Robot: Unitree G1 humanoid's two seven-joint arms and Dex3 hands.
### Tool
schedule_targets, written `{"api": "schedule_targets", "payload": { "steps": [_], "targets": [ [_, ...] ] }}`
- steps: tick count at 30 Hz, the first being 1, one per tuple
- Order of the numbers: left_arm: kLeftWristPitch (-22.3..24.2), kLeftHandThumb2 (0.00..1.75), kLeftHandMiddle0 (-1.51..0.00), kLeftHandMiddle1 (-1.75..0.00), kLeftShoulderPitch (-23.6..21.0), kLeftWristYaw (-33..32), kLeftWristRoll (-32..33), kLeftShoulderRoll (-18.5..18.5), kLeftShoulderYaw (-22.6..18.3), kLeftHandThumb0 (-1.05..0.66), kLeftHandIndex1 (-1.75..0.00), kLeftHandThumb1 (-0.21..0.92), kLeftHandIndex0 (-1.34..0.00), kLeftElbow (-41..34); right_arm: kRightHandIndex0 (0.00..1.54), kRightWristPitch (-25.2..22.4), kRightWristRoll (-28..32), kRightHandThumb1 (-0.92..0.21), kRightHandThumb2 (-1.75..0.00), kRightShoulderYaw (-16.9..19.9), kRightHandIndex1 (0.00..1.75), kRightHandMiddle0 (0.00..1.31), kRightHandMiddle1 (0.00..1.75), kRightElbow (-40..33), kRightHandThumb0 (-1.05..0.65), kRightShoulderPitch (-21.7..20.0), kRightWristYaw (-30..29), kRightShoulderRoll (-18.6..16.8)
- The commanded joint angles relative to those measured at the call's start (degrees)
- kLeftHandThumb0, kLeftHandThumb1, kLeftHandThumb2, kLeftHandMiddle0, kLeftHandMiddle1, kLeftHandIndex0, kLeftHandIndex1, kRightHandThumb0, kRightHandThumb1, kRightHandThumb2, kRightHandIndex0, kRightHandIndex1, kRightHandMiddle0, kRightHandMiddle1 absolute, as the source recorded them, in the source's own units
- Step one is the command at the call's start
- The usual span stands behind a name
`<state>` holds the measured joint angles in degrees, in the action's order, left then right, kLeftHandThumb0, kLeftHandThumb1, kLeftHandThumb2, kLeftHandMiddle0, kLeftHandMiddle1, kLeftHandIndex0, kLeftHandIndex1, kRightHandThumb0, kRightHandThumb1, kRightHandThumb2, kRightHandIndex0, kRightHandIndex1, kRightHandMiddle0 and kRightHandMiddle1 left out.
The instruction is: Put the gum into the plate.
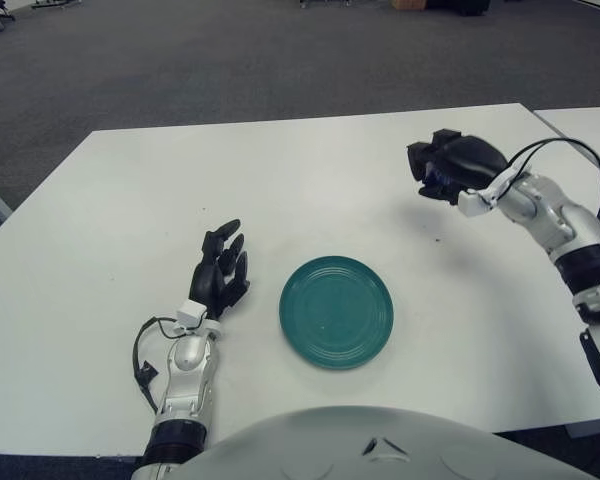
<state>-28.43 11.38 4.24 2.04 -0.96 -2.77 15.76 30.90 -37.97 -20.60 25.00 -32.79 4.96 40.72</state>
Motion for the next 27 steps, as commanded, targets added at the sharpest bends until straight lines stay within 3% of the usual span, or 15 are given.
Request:
{"api": "schedule_targets", "payload": {
  "steps": [1, 8, 16, 27],
  "targets": [
    [1.7, 0.66, -0.47, -0.03, 1.2, 0.5, 0.3, 0.4, 0.6, -0.78, -0.91, 0.92, -0.02, 1.8, 0.64, -2.2, 0.2, -0.63, -0.91, 0.4, 1.75, 0.38, 1.75, -8.2, -0.4, 1.8, 2.6, -1.7],
    [2.0, 0.65, -0.46, -0.03, 1.0, 0.5, 0.5, 0.3, 0.4, -0.77, -0.9, 0.92, -0.02, 1.9, 0.67, -4.4, 0.0, -0.63, -0.91, 0.7, 1.75, 0.38, 1.75, -15.1, -0.4, 4.6, 5.9, -2.7],
    [2.8, 0.65, -0.46, -0.02, 0.7, 0.9, 0.9, 0.1, 0.5, -0.77, -0.9, 0.92, -0.02, 2.1, 0.71, -0.7, -2.5, -0.62, -0.93, -1.4, 1.75, 0.39, 1.75, -18.8, -0.4, 4.3, 5.4, -5.5],
    [2.7, 0.64, -0.44, -0.01, 0.2, -0.1, 0.0, 0.8, 1.0, -0.76, -0.88, 0.92, 0.0, 2.1, 0.75, -0.4, -3.4, -0.59, -0.97, -3.0, 1.75, 0.41, 1.75, -27.7, -0.41, 6.5, 7.8, -9.2]
  ]
}}
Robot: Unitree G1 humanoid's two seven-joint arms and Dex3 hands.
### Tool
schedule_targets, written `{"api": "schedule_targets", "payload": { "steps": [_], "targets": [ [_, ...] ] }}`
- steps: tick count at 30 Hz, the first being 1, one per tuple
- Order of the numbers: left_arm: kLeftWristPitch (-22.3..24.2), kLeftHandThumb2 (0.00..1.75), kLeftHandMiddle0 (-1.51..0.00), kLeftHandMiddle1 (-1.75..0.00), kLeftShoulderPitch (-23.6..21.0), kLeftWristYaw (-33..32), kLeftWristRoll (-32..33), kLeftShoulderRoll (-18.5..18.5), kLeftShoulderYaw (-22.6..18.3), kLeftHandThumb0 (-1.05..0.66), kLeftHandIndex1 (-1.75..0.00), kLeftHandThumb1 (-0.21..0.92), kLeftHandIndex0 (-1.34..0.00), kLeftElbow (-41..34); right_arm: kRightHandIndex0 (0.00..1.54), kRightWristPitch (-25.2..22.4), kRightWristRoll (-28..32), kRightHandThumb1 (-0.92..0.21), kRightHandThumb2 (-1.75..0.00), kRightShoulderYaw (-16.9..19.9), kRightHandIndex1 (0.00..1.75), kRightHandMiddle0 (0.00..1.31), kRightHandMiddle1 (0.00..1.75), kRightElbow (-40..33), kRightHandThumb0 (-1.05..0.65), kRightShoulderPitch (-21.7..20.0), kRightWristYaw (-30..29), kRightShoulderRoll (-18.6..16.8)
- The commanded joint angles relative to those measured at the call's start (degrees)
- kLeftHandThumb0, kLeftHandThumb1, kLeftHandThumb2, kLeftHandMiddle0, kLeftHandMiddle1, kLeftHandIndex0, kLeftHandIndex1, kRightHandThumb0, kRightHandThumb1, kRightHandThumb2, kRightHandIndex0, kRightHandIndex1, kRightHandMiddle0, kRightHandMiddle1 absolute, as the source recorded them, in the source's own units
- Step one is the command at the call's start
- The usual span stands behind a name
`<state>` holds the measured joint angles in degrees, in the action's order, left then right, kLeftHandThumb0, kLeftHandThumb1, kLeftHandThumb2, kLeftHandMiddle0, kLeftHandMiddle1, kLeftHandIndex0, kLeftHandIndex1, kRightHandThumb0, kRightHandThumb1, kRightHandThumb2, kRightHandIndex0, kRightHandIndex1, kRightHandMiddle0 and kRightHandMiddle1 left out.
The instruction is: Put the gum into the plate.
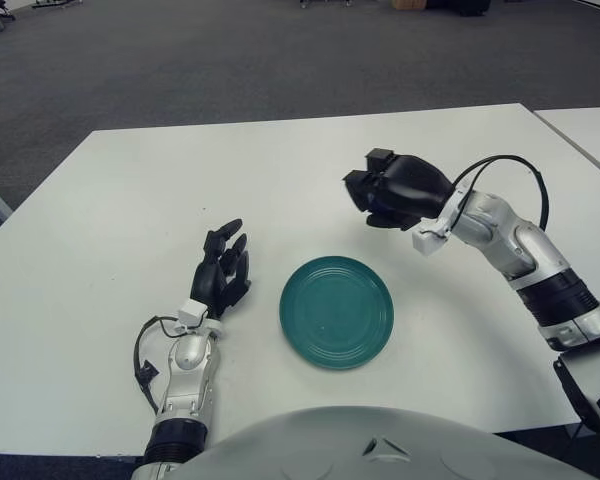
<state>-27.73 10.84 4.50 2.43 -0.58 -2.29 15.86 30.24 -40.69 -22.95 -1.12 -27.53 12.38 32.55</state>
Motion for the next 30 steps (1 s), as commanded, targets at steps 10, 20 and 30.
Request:
{"api": "schedule_targets", "payload": {
  "steps": [10, 20, 30],
  "targets": [
    [2.6, 0.65, -0.5, -0.04, 0.2, -0.1, -0.5, 0.7, 0.5, -0.72, -0.88, 0.92, 0.0, 2.4, 0.83, 0.7, -3.9, -0.54, -1.03, -4.3, 1.75, 0.44, 1.75, -3.2, -0.42, 2.0, 0.5, -5.6],
    [4.5, 0.73, -0.53, -0.07, 0.1, -2.1, -2.3, 1.4, 0.9, -0.7, -0.88, 0.92, 0.0, 0.9, 0.8, 1.6, -4.2, -0.54, -1.03, -6.1, 1.75, 0.44, 1.75, -7.0, -0.42, 1.9, 6.2, -5.7],
    [1.8, 0.89, -0.48, -0.04, 0.1, -6.9, -3.7, 3.7, 0.1, -0.72, -0.91, 0.92, -0.02, 2.2, 0.73, 2.5, -7.6, -0.58, -0.98, -8.8, 1.75, 0.41, 1.75, -5.8, -0.41, 3.5, 6.9, -6.8]
  ]
}}
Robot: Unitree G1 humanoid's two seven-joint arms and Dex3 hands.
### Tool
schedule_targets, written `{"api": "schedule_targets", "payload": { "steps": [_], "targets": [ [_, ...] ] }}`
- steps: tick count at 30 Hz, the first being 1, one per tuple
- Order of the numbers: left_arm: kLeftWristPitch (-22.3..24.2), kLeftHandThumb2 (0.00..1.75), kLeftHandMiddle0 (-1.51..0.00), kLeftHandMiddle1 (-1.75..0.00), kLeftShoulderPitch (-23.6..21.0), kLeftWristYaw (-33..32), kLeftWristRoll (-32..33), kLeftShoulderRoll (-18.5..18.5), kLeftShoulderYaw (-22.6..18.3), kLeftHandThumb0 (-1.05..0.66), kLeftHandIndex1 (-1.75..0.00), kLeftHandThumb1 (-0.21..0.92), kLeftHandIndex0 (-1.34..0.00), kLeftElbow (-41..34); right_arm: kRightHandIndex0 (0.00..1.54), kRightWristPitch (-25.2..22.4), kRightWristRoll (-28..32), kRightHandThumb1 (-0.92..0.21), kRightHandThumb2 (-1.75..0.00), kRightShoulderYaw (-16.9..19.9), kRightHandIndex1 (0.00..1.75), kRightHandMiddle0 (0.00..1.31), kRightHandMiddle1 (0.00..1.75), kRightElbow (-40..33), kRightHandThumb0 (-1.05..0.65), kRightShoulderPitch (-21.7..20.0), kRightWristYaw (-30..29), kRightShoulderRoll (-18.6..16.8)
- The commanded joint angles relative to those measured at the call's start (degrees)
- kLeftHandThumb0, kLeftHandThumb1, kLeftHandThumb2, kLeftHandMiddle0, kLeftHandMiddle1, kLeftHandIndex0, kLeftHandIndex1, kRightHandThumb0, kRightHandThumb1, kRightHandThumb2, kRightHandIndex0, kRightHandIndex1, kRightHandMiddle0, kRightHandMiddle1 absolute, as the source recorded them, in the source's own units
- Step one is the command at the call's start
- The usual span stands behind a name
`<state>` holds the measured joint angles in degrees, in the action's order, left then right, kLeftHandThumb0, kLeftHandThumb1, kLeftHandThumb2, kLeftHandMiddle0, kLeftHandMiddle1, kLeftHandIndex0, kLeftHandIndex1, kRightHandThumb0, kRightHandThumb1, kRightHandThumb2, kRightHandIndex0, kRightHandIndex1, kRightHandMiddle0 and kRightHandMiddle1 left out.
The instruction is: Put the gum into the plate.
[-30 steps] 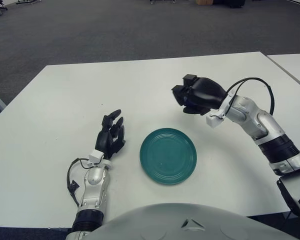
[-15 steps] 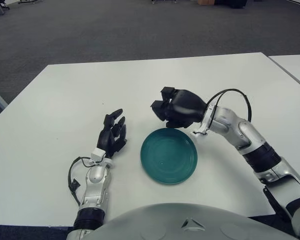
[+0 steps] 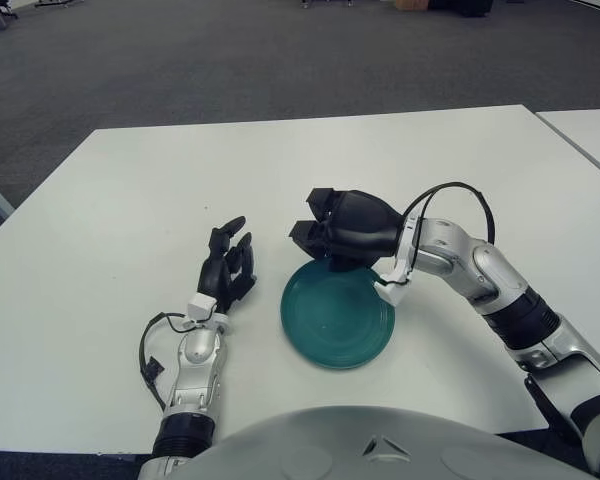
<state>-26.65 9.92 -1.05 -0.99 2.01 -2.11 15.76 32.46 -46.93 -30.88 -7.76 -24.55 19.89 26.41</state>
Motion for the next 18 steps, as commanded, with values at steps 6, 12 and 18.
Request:
{"api": "schedule_targets", "payload": {
  "steps": [6, 12, 18],
  "targets": [
    [1.5, 0.94, -0.49, -0.05, 0.7, -1.3, 1.0, 1.8, -0.1, -0.75, -0.91, 0.92, -0.05, 2.8, 0.7, 1.6, -3.5, -0.6, -0.95, -1.6, 1.75, 0.4, 1.75, 2.7, -0.4, 0.6, -2.7, -1.2],
    [3.9, 0.96, -0.47, -0.03, 0.9, -0.3, 2.9, 2.0, -0.5, -0.76, -0.89, 0.92, -0.04, 2.0, 0.65, 3.3, -6.3, -0.83, -0.62, -1.4, 1.75, 0.27, 1.73, 3.2, -0.37, 1.6, -6.9, -0.5],
    [3.4, 0.96, -0.47, -0.03, 1.0, -0.4, 2.8, 1.9, -0.3, -0.74, -0.89, 0.92, -0.04, 1.8, 0.63, 4.0, -5.7, -0.91, -0.56, -0.9, 1.75, 0.2, 1.67, 2.4, -0.43, 2.1, -7.3, 0.2]
  ]
}}
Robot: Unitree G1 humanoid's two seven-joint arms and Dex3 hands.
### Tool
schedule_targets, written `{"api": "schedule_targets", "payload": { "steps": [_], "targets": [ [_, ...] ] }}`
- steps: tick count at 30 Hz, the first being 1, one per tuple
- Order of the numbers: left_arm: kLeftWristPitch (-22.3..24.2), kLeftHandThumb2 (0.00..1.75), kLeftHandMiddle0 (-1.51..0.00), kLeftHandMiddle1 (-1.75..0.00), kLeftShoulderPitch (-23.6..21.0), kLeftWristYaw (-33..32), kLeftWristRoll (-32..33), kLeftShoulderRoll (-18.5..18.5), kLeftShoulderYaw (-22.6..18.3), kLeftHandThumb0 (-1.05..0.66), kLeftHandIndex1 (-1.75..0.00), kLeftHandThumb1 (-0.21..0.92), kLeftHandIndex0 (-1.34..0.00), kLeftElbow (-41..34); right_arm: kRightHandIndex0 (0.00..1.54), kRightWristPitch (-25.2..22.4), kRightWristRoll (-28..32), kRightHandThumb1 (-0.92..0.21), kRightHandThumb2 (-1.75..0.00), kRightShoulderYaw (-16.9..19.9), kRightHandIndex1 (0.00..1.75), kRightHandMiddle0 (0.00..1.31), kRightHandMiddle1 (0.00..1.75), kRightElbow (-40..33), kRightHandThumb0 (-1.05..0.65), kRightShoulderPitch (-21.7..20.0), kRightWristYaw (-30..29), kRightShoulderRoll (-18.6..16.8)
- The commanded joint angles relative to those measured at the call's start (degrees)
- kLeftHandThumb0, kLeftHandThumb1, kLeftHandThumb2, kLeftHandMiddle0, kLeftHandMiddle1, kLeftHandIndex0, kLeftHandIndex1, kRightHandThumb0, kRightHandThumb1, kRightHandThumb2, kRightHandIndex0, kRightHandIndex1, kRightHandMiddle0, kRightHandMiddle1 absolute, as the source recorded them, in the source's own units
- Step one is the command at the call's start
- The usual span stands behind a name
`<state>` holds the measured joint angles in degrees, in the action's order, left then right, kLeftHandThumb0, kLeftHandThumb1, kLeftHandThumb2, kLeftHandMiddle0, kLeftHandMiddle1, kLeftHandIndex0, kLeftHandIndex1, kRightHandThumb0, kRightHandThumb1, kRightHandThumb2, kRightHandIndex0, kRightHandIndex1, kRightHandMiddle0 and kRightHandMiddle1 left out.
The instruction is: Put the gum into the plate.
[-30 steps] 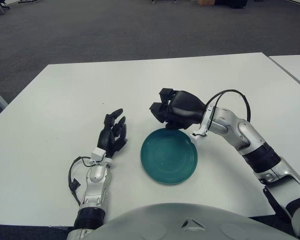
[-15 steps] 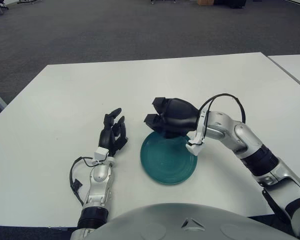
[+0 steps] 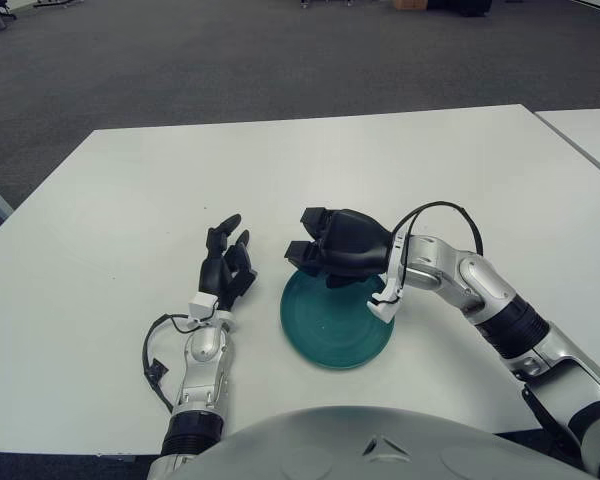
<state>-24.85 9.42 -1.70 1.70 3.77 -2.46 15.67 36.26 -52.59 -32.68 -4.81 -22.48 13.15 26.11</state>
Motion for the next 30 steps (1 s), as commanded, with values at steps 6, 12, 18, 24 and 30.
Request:
{"api": "schedule_targets", "payload": {
  "steps": [6, 12, 18, 24, 30],
  "targets": [
    [1.1, 0.94, -0.48, -0.03, 1.4, 0.2, 0.1, 0.2, 0.1, -0.72, -0.89, 0.92, -0.04, 2.0, 0.57, -0.3, 2.9, -0.92, -0.74, 0.5, 1.75, 0.11, 1.24, -0.7, -0.72, -0.2, 3.4, 0.4],
    [0.6, 0.93, -0.5, -0.04, 1.4, 0.2, 0.2, 0.2, 0.0, -0.72, -0.9, 0.92, -0.05, 2.0, 0.35, -1.3, 8.1, -0.92, -0.89, 0.3, 1.57, 0.01, 0.95, -0.6, -0.86, -0.8, 9.0, -0.1],
    [-0.7, 0.94, -0.52, -0.05, 1.1, 0.5, 0.2, -0.2, -0.1, -0.72, -0.9, 0.92, -0.06, 2.6, 0.31, -3.0, 12.7, -0.92, -0.99, 0.8, 1.01, 0.0, 0.69, -1.0, -0.95, -0.5, 13.3, -0.4],
    [-0.6, 0.96, -0.51, -0.04, 0.6, 0.8, 0.0, -0.5, -0.1, -0.72, -0.89, 0.92, -0.06, 3.4, 0.37, -6.1, 16.8, -0.92, -1.04, 1.5, 0.52, 0.0, 0.49, -2.3, -1.0, 0.2, 17.0, -0.6],
    [-0.2, 0.98, -0.48, -0.03, 0.8, -0.9, -2.3, -0.5, 0.3, -0.72, -0.87, 0.92, -0.03, 3.3, 0.41, -8.0, 18.0, -0.92, -1.06, 1.9, 0.25, 0.0, 0.39, -3.2, -1.03, 0.3, 18.8, -0.8]
  ]
}}
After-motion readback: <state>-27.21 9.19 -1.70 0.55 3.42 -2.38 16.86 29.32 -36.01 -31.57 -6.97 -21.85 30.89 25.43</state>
